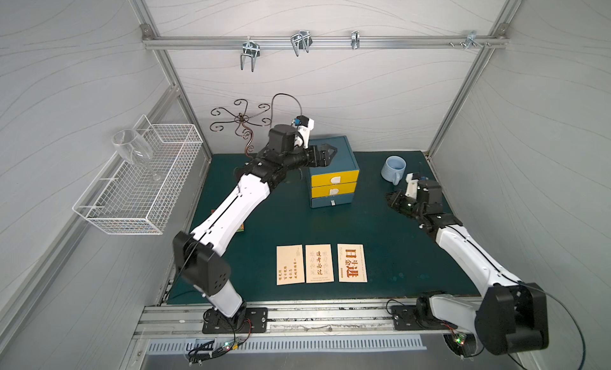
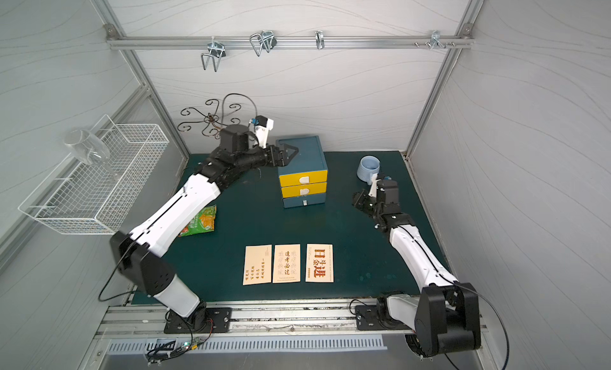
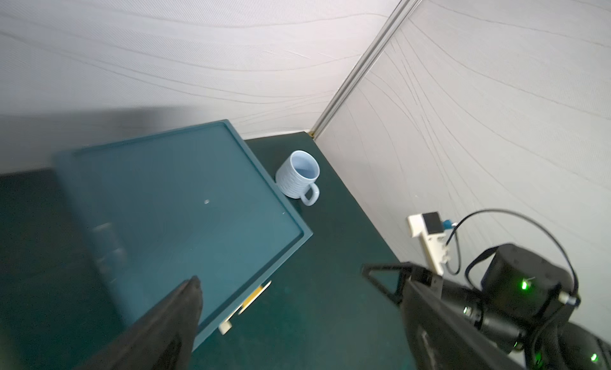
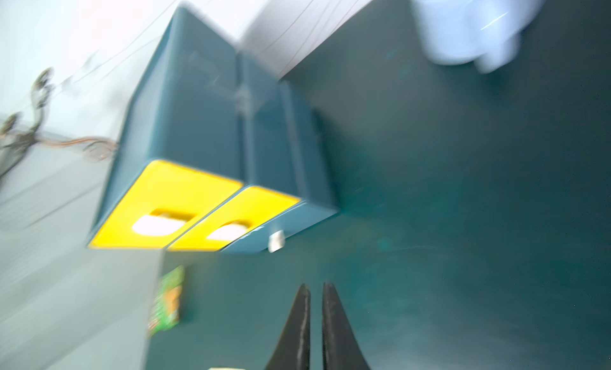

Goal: Take the postcards out of the drawer
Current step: Reset both arms

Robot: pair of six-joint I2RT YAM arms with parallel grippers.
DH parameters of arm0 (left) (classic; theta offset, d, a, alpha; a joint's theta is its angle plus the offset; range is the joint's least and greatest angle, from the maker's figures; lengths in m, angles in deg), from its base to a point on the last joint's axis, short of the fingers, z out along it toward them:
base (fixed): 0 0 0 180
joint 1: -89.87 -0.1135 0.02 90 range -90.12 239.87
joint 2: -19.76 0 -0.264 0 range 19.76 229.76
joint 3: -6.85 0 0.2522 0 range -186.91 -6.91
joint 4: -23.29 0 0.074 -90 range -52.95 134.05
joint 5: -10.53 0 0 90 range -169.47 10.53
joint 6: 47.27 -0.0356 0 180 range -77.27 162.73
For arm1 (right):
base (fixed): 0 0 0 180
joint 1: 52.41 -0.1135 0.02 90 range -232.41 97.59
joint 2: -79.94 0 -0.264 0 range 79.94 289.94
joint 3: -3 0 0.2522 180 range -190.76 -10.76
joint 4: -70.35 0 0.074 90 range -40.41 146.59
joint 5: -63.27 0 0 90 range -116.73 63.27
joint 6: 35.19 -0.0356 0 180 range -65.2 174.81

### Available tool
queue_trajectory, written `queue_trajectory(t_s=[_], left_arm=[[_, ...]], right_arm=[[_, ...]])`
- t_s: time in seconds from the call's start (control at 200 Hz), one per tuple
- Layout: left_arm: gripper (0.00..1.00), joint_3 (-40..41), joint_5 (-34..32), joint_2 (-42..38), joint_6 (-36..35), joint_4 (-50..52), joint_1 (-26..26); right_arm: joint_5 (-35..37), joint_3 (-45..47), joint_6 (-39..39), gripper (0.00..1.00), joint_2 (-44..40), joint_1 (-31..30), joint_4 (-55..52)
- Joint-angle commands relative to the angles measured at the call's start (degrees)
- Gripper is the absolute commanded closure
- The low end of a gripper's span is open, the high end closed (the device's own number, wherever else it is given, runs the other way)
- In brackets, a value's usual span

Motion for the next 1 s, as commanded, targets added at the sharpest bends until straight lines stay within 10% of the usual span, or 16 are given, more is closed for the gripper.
queue_trajectory(t_s=[0.0,0.22,0.48,0.805,0.996], left_arm=[[0.01,14.50,-14.11,-7.35,-8.10,-6.79,-5.87],[0.01,45.59,-20.78,-15.83,-8.88,-23.58,-22.32],[0.01,61.85,-31.13,-11.17,-11.41,-40.73,-23.92],[0.01,64.38,-23.96,3.42,-16.13,-66.43,-25.89],[0.01,63.39,-21.95,2.21,-16.07,-61.48,-26.11]], right_arm=[[6.15,2.27,10.57,0.87,-2.25,4.70,-5.47],[10.19,10.73,19.03,0.60,0.36,8.66,7.74],[11.42,22.56,22.02,0.12,8.65,9.69,38.13],[10.46,24.38,23.94,0.01,18.71,8.38,56.61],[12.21,24.77,31.50,0.01,24.12,2.03,62.63]])
